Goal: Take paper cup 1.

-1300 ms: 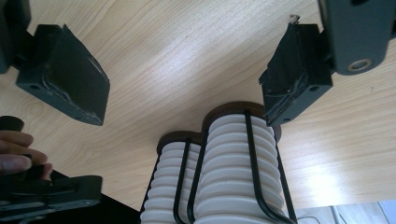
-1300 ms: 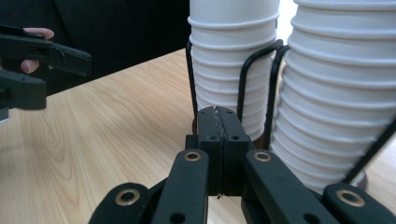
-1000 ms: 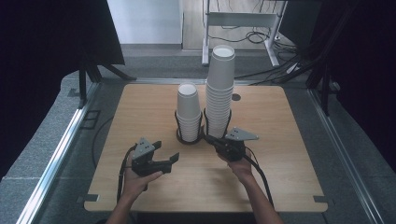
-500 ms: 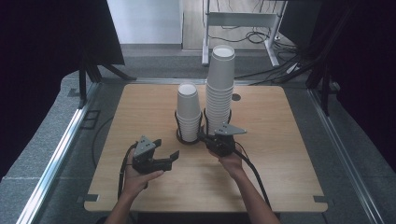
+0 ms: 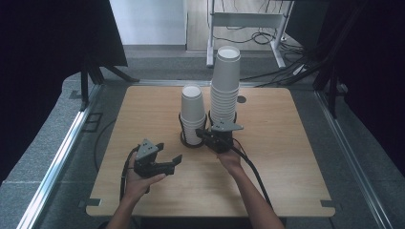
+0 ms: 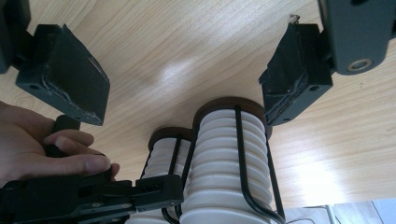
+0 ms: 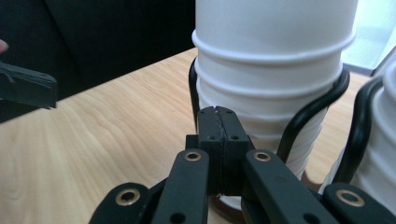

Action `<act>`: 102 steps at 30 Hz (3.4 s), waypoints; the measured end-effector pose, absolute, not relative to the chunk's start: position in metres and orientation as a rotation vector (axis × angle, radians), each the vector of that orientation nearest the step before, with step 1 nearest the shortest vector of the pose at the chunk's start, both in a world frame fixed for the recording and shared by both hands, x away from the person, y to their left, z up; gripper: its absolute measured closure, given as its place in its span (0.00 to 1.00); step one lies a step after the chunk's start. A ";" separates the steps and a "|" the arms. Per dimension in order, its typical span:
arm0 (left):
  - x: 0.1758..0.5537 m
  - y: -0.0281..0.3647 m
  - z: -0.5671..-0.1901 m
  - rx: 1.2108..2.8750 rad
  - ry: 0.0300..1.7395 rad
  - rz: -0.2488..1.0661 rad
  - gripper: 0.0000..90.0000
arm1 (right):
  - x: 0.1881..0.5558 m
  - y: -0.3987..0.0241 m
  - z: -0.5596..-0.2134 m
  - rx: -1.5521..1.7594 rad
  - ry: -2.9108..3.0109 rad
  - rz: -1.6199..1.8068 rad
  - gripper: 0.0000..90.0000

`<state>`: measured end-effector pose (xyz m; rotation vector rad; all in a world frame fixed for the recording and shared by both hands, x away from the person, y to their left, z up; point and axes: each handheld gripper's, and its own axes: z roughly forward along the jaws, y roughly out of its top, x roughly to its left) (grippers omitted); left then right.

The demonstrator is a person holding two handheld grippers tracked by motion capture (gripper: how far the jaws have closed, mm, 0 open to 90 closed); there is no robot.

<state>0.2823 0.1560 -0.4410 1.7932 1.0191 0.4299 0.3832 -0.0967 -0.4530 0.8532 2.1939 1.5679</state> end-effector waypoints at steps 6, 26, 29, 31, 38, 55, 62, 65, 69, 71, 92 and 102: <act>0.282 0.159 -0.440 1.780 1.025 0.423 0.17 | 0.388 -0.089 -0.448 0.843 2.187 1.563 1.00; 0.292 0.156 -0.436 1.751 1.073 0.420 0.16 | 0.393 -0.088 -0.444 0.843 2.194 1.597 0.99; 0.293 0.154 -0.432 1.756 1.058 0.435 0.15 | 0.392 -0.088 -0.443 0.850 2.179 1.602 0.99; 0.294 0.152 -0.429 1.751 1.046 0.444 0.14 | 0.393 -0.088 -0.442 0.846 2.179 1.599 0.99; 0.311 0.148 -0.409 1.751 1.038 0.500 0.12 | 0.393 -0.087 -0.441 0.841 2.196 1.584 0.99; 0.365 0.124 -0.375 1.696 1.023 0.544 0.10 | 0.394 -0.085 -0.442 0.829 2.210 1.596 0.98; 0.382 0.111 -0.363 1.717 0.994 0.560 0.07 | 0.395 -0.085 -0.442 0.822 2.213 1.596 0.98; 0.387 0.108 -0.363 1.729 0.996 0.566 0.05 | 0.395 -0.085 -0.442 0.824 2.214 1.596 0.98; 0.399 0.100 -0.364 1.734 1.009 0.554 0.05 | 0.394 -0.085 -0.442 0.830 2.213 1.597 0.98; 0.403 0.098 -0.364 1.732 1.008 0.558 0.05 | 0.395 -0.085 -0.443 0.829 2.207 1.601 0.98; 0.425 0.087 -0.362 1.702 1.011 0.549 0.11 | 0.395 -0.084 -0.443 0.828 2.216 1.599 0.98; 0.429 0.085 -0.366 1.720 1.013 0.559 0.18 | 0.395 -0.084 -0.443 0.825 2.218 1.597 0.98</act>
